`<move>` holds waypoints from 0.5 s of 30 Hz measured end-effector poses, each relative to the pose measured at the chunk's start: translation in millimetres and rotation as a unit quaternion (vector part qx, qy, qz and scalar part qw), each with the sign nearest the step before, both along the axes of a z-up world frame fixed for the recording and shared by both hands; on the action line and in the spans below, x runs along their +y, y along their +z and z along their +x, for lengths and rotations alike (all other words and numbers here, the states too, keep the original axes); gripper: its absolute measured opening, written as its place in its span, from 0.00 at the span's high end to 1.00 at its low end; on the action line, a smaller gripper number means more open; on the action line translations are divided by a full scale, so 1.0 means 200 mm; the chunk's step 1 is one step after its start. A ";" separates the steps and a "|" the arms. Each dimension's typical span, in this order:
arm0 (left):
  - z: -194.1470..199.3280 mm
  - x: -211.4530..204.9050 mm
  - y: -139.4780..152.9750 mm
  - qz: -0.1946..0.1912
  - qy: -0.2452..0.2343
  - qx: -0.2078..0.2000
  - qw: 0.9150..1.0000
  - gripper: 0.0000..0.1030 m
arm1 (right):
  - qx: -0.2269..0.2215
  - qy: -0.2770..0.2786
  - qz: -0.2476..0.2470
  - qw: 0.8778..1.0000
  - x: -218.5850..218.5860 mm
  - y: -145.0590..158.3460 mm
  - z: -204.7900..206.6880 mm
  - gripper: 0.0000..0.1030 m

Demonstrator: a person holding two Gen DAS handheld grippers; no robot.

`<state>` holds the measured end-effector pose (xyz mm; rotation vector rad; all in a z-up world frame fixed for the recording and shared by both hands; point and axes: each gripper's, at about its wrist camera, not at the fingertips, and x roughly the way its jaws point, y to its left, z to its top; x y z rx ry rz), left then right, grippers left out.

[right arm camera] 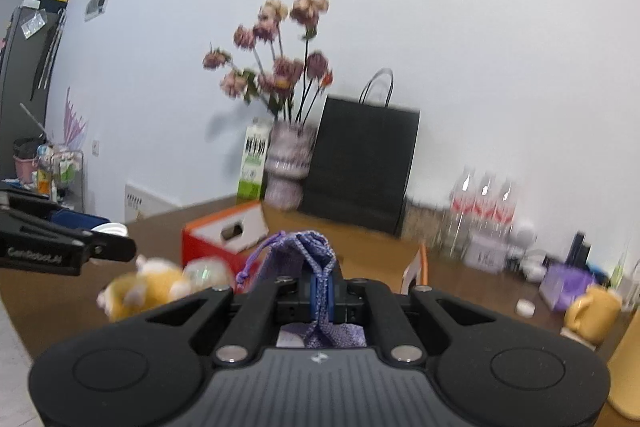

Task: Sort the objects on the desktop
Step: 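Carry the cap and pouch into the cardboard box and open both grippers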

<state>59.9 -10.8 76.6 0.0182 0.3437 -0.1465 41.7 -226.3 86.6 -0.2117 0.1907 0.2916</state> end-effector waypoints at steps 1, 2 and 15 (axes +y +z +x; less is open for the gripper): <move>0.04 0.00 0.03 0.000 0.001 -0.005 1.000 0.61 | -0.006 -0.002 0.000 1.000 0.00 0.03 0.03 0.96; 0.09 -0.01 0.05 -0.002 0.003 -0.007 1.000 0.61 | -0.012 -0.005 0.000 1.000 0.00 0.06 0.06 0.96; 0.90 -0.04 0.19 -0.003 -0.001 0.046 0.999 0.61 | 0.018 -0.052 -0.042 0.998 0.08 0.15 0.87 0.96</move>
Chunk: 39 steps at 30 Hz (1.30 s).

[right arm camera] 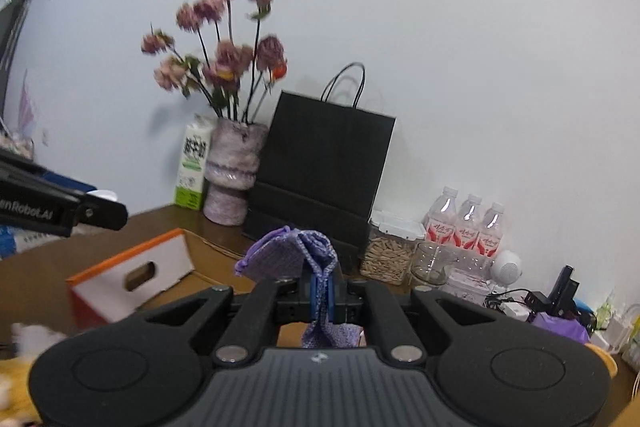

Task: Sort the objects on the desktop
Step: 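Carry the cap and pouch into the cardboard box and open both grippers, then withdraw both grippers from the box back toward the table items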

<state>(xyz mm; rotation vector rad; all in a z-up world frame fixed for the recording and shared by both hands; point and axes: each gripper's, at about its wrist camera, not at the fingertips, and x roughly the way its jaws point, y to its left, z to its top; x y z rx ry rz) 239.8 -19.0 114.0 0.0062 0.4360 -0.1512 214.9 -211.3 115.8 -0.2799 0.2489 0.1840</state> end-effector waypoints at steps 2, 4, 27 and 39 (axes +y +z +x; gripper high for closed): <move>0.13 -0.01 -0.03 0.001 0.001 0.019 1.000 0.61 | 0.014 -0.003 -0.010 1.000 0.02 -0.02 0.13 0.96; 0.23 -0.02 -0.08 -0.001 0.001 0.039 0.999 0.61 | 0.032 -0.006 -0.012 0.999 0.03 -0.04 0.26 0.96; 0.62 -0.08 -0.37 0.046 0.040 0.136 0.989 0.25 | 0.188 0.034 -0.031 0.981 0.05 -0.38 0.69 0.59; 0.39 -0.06 -0.22 0.049 0.055 0.070 0.995 0.00 | 0.185 0.040 0.019 0.982 -0.03 -0.26 0.51 0.01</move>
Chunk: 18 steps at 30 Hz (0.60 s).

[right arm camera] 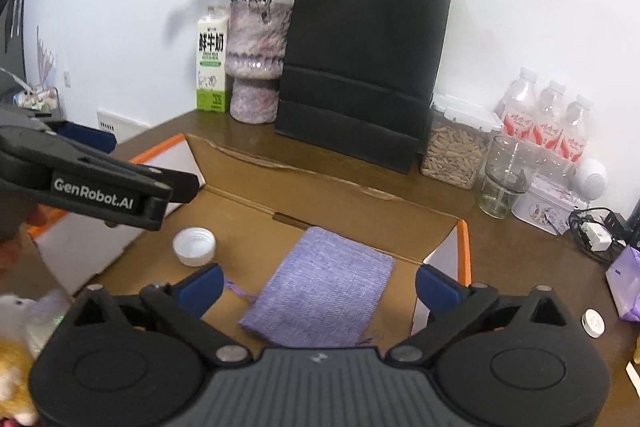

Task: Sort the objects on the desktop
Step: 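Withdraw both grippers from the box back toward the table items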

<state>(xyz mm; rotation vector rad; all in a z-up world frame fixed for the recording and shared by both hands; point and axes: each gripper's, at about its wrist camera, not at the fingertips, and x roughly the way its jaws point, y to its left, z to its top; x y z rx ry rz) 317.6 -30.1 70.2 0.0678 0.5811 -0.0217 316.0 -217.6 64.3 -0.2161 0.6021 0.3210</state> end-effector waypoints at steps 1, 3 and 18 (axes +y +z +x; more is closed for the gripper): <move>-0.02 0.00 0.01 0.002 0.002 -0.006 1.000 0.00 | -0.002 -0.001 0.001 1.000 0.00 0.02 -0.02 0.00; -0.07 0.00 0.04 0.005 0.003 -0.015 1.000 0.00 | -0.008 -0.005 0.000 1.000 0.00 0.05 -0.06 0.00; -0.52 0.11 0.19 -0.003 0.000 -0.081 0.997 0.00 | -0.064 -0.016 0.017 0.998 -0.03 0.22 -0.50 0.00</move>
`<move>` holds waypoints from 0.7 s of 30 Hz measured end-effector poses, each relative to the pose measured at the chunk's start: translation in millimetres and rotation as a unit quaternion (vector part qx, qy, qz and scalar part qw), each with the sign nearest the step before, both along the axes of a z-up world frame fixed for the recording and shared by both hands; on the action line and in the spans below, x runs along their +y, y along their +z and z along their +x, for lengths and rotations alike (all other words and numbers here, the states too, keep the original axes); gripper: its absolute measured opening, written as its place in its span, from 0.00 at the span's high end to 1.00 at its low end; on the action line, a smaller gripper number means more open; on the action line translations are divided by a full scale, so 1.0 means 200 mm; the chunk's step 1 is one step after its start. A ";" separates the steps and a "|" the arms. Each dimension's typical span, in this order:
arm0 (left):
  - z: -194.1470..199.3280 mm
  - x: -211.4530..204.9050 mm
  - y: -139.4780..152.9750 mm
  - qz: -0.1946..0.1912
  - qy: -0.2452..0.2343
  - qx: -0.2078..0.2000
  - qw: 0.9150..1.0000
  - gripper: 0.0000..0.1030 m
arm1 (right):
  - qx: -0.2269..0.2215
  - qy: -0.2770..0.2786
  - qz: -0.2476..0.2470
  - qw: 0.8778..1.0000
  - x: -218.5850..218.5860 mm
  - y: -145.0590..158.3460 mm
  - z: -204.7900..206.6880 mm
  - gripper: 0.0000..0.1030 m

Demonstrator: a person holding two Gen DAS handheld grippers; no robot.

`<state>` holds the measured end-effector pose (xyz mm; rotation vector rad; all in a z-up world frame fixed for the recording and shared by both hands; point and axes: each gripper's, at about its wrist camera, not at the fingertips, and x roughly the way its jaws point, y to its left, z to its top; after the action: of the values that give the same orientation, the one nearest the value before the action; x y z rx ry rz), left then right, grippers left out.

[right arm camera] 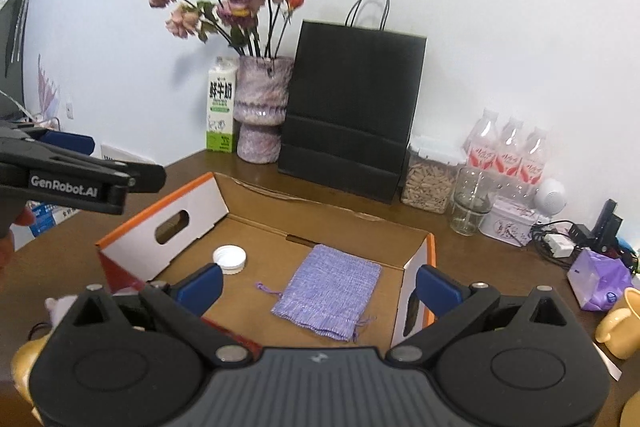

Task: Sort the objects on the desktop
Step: 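Withdraw both grippers from the box back toward the table items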

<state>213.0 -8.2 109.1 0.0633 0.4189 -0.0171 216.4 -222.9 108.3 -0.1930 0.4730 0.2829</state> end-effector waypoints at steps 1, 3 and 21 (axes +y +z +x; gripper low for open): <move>-0.04 0.01 0.00 0.000 -0.001 -0.005 1.000 0.00 | -0.004 -0.001 0.002 1.000 -0.01 0.00 -0.04 0.00; -0.12 0.04 0.00 0.001 -0.002 -0.014 1.000 0.00 | -0.011 -0.002 0.007 1.000 -0.03 0.01 -0.11 0.00; -0.68 0.28 -0.36 -0.105 0.033 0.011 0.994 0.00 | -0.003 -0.055 0.058 0.997 -0.17 -0.34 -0.74 0.00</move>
<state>76.6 48.5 36.6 -0.1577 0.4394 0.0038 68.2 -257.3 40.1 -0.0550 0.4574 0.2004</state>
